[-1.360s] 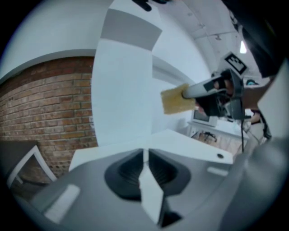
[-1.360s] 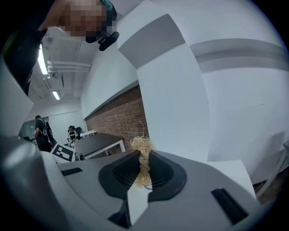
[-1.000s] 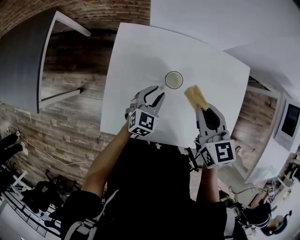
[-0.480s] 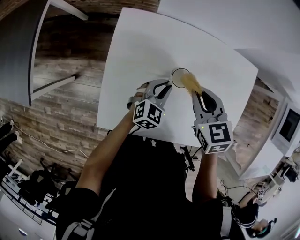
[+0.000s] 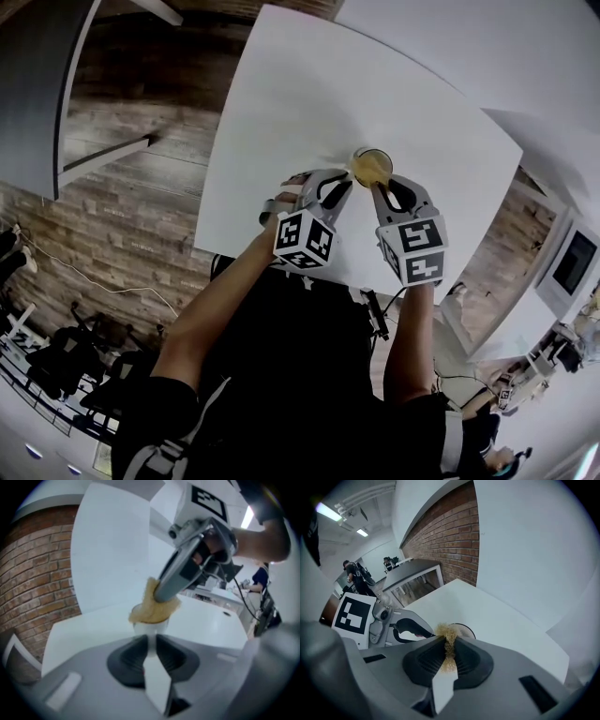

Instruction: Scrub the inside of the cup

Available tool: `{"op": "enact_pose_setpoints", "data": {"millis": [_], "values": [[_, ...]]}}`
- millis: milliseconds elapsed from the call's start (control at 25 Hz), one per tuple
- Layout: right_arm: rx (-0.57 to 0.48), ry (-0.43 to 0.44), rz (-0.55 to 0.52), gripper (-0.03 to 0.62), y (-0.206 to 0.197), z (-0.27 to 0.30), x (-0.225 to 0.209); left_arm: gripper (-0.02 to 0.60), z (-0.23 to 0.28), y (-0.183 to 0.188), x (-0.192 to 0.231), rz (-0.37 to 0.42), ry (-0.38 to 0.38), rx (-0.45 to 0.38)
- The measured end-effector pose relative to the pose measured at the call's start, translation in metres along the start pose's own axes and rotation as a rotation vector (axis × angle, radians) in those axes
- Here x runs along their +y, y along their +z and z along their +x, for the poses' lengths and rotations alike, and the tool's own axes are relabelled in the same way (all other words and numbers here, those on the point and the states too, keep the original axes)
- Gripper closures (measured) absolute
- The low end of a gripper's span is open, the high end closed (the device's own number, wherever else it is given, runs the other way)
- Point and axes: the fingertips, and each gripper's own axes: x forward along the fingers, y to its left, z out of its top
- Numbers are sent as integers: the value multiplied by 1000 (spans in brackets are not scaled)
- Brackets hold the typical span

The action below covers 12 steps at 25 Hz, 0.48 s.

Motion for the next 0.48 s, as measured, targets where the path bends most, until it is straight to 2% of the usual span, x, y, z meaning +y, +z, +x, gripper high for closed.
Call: {"op": "enact_pose_setpoints", "data": {"millis": [200, 480], "values": [[106, 36, -51, 562, -5, 17, 0, 522, -1, 1, 1, 5, 1, 0], [277, 50, -191, 562, -14, 49, -1, 522, 1, 1, -2, -9, 0, 3]]}}
